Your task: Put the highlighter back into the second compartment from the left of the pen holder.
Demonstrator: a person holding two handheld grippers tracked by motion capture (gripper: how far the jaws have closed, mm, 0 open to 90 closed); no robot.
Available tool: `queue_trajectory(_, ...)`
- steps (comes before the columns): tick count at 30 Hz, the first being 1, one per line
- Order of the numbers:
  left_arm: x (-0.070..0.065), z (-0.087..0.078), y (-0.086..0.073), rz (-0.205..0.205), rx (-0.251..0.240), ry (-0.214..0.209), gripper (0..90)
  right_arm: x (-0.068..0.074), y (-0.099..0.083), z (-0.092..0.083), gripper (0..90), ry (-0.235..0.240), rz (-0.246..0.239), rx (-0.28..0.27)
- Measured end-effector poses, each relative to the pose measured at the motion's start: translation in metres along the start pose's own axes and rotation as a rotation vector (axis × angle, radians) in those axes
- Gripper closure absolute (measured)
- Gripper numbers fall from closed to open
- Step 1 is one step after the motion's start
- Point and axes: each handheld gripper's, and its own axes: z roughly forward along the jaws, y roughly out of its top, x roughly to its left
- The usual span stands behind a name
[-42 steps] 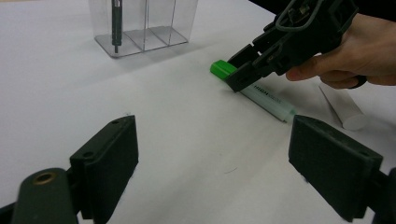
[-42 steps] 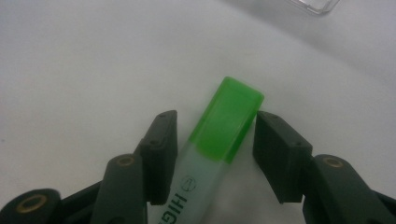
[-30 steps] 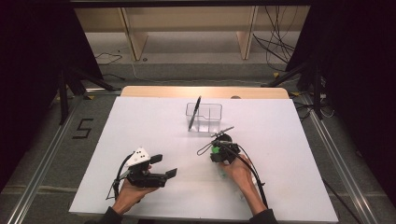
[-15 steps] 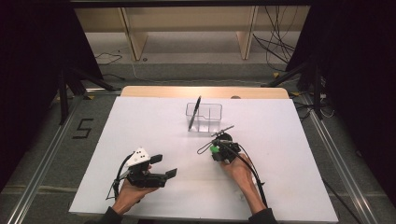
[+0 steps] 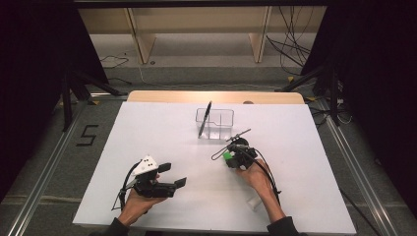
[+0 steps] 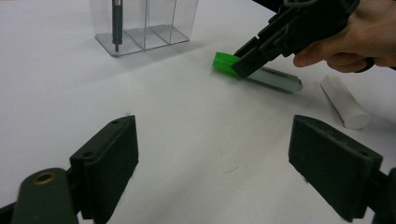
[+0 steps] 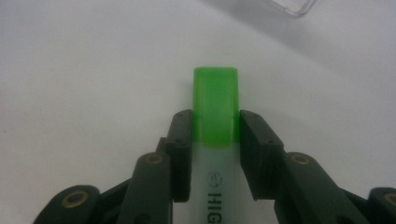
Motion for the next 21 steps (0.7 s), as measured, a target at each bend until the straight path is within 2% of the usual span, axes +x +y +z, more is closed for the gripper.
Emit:
queue_trajectory(5,0.0,0.0,0.0,0.0,0.001,0.001,15.6,-0.004,0.005,-0.011,67.5,0.016,0.01,-0.061)
queue_trajectory(15,0.001,0.0,0.0,0.001,0.001,0.001,15.6,-0.014,0.021,-0.042,67.5,0.069,0.06,-0.305)
queue_trajectory(21,0.001,-0.001,0.0,0.002,0.003,0.002,15.6,-0.019,0.035,-0.051,67.5,0.081,0.092,-0.399)
